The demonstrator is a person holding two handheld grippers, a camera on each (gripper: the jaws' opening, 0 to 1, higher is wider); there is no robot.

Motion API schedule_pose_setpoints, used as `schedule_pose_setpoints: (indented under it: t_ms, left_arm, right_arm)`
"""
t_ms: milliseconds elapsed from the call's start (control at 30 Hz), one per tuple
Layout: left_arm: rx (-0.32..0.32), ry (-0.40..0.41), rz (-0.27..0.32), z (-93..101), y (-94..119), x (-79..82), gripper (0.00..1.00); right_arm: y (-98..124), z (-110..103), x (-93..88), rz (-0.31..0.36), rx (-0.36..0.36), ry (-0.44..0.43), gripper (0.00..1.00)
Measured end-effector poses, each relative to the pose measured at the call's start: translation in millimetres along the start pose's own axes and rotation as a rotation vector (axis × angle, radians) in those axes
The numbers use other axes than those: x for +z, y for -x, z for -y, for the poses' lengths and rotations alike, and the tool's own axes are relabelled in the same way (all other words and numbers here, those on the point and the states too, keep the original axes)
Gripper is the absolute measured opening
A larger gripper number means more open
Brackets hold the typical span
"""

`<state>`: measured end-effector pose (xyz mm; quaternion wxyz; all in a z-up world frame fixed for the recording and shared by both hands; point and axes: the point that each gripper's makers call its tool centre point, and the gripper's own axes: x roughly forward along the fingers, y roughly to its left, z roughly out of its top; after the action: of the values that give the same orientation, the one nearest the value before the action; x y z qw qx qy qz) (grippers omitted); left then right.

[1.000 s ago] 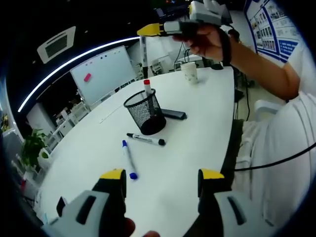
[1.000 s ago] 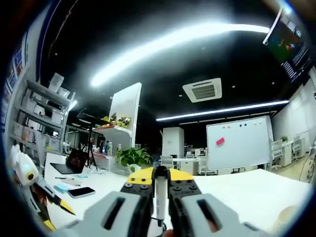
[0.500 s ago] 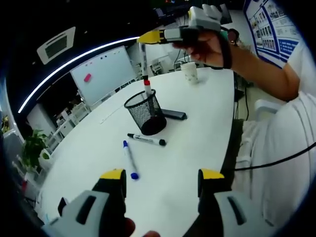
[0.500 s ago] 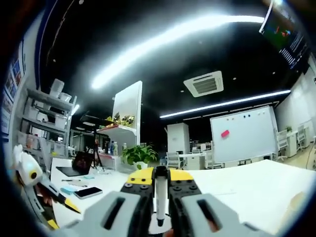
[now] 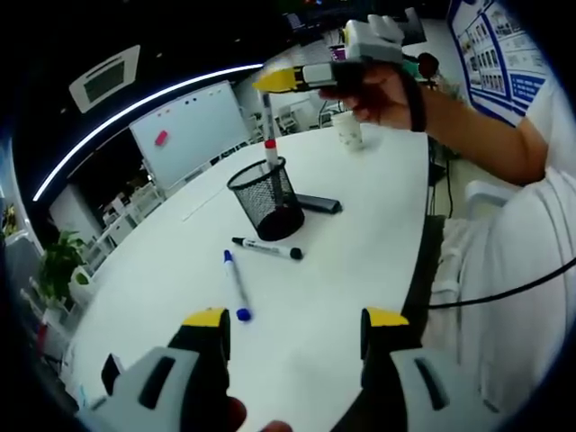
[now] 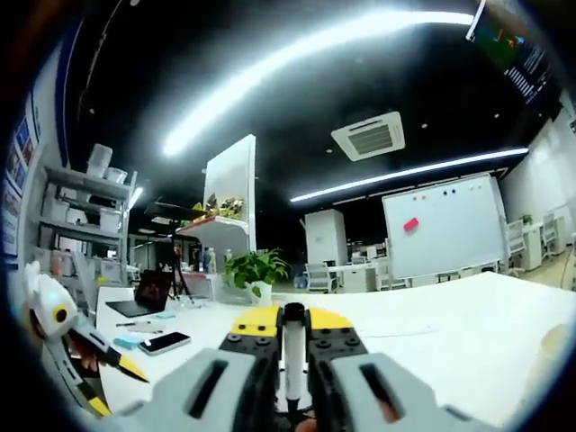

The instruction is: Place the scattered laser pointers and whiteboard markers into the pen holder and stack the scattered paper cups together

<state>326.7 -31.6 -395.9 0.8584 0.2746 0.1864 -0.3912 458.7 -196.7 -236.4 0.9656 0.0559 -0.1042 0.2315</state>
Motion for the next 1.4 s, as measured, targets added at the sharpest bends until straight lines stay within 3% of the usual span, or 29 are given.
schedule_pose_setpoints:
  t_ms: [633, 1400]
  left_arm:
    - [-0.009, -0.008, 0.006, 12.0, -2, 7.1, 0.59]
    - [-0.010, -0.010, 0.014, 10.9, -1, 9.3, 0.59]
  right_arm:
    - [2, -3, -18.9, -0.054, 0.018, -0.019, 0.10]
    - [3, -13, -36.7, -0.104, 0.065, -0.007, 0.10]
